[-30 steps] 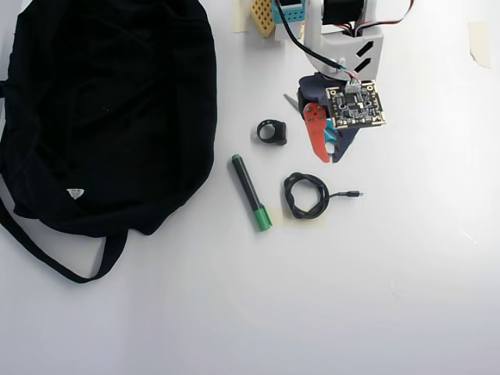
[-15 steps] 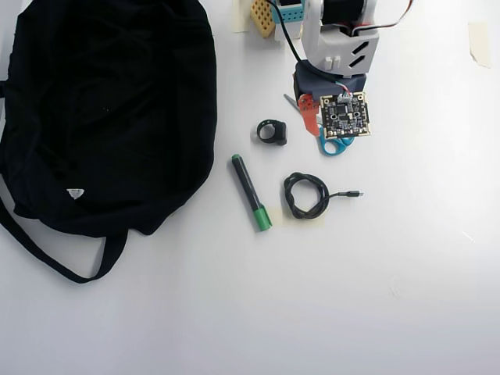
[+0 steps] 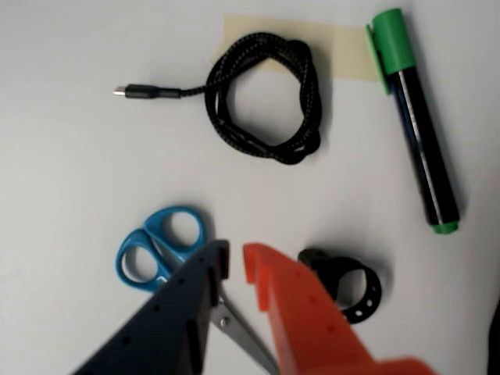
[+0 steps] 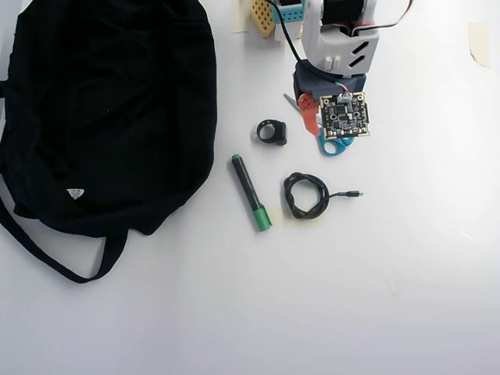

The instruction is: Put the cable into the black bag

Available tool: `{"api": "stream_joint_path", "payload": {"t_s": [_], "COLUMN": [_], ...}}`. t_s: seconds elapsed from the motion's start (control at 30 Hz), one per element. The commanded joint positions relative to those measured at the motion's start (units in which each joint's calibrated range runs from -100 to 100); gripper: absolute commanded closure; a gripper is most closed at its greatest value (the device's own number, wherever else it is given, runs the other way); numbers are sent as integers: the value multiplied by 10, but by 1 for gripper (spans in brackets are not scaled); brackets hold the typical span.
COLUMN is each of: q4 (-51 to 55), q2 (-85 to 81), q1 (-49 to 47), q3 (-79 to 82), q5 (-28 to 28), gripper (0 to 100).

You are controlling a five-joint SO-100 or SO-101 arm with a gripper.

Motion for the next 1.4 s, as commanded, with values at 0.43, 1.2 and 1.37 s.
{"api": "stream_joint_path", "payload": {"t_s": [0.43, 1.2, 1.37], "q4": [24, -1, -1], "q2": [-2, 191, 252], "q1": [-10, 2, 11], "q3": [-5, -147, -216], "q5": [71, 50, 37], "gripper": [89, 82, 82]}}
